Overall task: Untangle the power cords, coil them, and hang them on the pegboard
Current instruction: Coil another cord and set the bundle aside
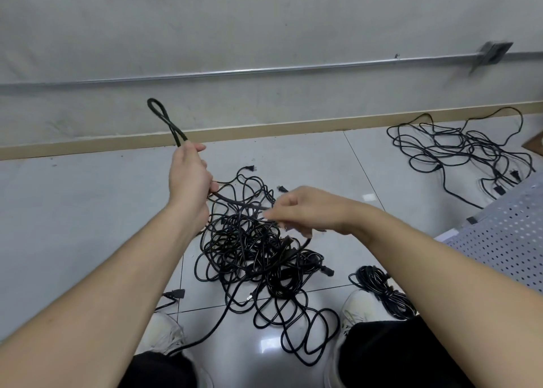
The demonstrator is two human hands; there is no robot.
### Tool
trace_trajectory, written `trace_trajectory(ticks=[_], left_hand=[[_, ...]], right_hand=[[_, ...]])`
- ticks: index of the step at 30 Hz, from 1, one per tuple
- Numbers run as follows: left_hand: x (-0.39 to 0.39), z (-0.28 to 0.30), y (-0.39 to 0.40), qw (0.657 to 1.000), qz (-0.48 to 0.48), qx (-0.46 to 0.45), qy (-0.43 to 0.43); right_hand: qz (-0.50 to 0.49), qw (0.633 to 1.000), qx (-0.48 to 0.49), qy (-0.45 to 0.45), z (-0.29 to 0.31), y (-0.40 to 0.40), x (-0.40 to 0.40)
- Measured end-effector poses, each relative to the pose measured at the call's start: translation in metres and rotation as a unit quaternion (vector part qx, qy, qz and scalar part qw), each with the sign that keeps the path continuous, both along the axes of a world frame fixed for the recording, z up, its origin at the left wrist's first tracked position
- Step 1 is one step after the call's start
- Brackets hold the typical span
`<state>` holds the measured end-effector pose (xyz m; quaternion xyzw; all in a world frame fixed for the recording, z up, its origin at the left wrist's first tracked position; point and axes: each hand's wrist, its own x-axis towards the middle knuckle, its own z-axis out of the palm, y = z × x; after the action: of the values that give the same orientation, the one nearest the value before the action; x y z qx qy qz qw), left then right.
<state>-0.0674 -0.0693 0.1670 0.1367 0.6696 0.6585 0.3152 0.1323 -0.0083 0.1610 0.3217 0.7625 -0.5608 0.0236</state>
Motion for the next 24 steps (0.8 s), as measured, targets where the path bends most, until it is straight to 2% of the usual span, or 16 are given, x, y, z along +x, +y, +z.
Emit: trace_trajectory(ticks=[3,6,10,15,18,21,24], left_hand=[[0.0,-0.003,0.002,0.994,-0.04,-0.079,0.062],[0.004,-0.009,0.003,0.991,-0.081,-0.103,0.016],[0.026,-0.003,-0.004,0.974,-0.193,-0.103,-0.055],[0.055,-0.001,-0.013,0.908,-0.397,-0.12,-0.061],[0.049,-0.001,-0.012,0.888,-0.433,-0.116,-0.106],[0.041,0.001,-0.012,0.874,-0.455,-0.126,-0.112],[0.04,0.004,-0.014,0.88,-0.444,-0.135,-0.103]], right_hand=[[-0.073,0.982,-0.091,0.149,0.006,0.002,0.002],[-0.138,0.95,-0.138,0.243,0.012,0.0,0.001],[-0.216,0.941,-0.074,0.25,0.015,-0.005,-0.007],[-0.334,0.911,-0.06,0.234,0.017,0.007,-0.007],[-0.341,0.91,-0.089,0.219,0.017,0.011,0.0],[-0.306,0.898,-0.163,0.271,0.019,0.016,0.006],[-0.245,0.908,-0.178,0.289,0.025,0.019,0.013]])
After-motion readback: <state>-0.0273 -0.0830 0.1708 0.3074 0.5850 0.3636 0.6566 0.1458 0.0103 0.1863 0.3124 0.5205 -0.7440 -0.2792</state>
